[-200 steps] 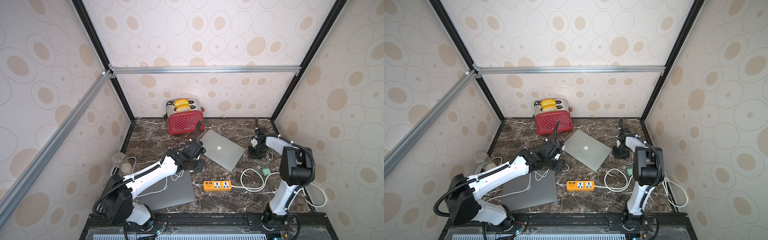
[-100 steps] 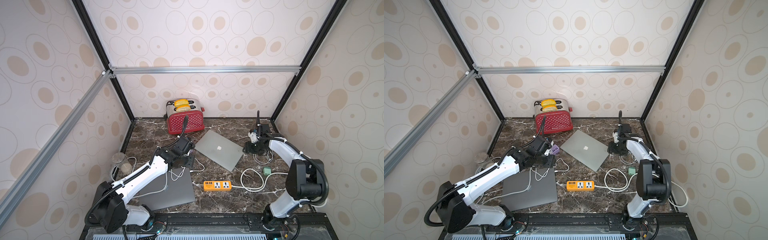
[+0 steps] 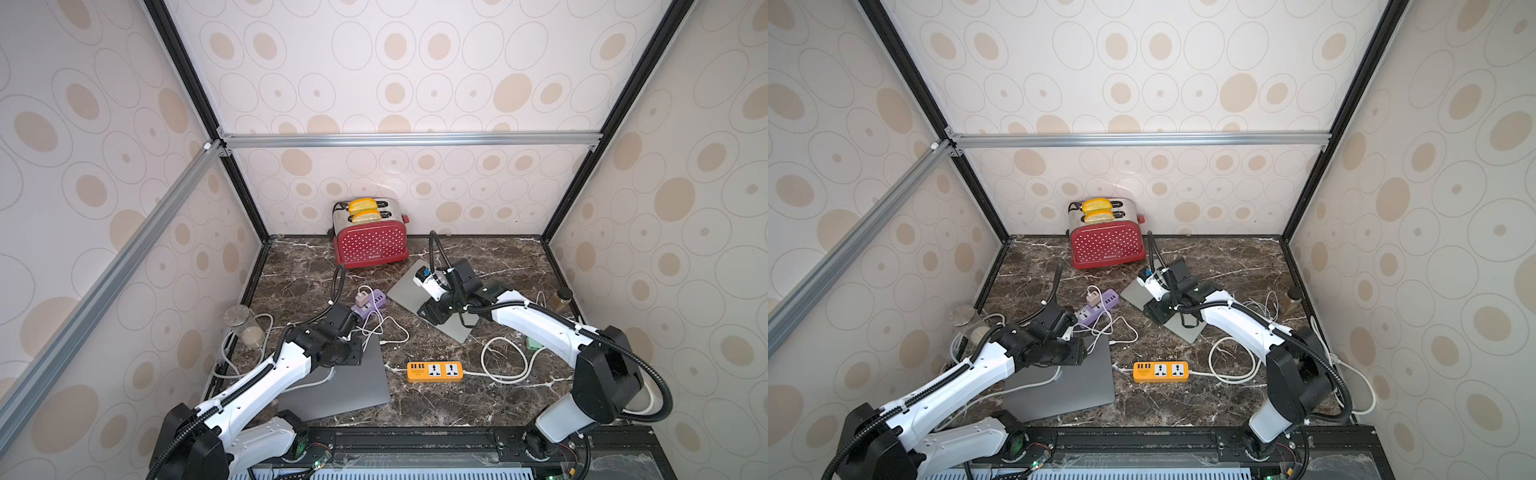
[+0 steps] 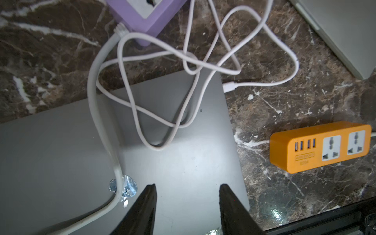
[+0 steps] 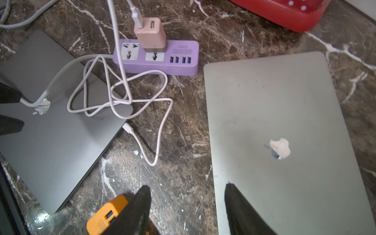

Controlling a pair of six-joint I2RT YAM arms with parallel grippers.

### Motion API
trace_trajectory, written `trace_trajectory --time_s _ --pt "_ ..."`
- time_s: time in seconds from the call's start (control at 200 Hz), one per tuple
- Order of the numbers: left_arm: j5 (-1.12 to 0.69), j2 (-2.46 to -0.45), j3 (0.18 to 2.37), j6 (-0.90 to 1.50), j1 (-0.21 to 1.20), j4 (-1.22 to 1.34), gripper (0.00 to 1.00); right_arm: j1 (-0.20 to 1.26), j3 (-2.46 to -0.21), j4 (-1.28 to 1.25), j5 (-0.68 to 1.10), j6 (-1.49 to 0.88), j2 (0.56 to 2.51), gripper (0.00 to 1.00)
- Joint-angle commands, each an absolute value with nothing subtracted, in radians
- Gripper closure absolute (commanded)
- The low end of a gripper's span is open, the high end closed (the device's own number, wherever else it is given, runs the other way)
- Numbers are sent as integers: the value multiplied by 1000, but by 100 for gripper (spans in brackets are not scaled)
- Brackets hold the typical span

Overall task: Unplug the laptop charger
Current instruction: Remove the charging cable from the laptop.

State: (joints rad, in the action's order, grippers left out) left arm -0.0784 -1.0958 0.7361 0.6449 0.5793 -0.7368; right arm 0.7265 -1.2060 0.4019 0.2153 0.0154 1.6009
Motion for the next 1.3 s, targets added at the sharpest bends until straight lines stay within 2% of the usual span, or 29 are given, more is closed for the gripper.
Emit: trace_trajectory --time_s 0.0,0.275,0.631,0.951,1.292 --pt "-100 -1083 682 731 574 -738 50 797 -1217 328 225 126 1646 41" --pt "-121 -1087 595 772 574 -665 55 896 -1116 122 257 196 1709 45" --pt "-108 -1105 520 805 575 -582 60 949 -1094 37 255 263 1806 50" --pt "-93 -1149 502 807 574 -587 61 973 -1128 49 221 326 1886 58" --pt "-90 -1137 499 805 575 -601 59 974 -1179 73 226 386 1957 60"
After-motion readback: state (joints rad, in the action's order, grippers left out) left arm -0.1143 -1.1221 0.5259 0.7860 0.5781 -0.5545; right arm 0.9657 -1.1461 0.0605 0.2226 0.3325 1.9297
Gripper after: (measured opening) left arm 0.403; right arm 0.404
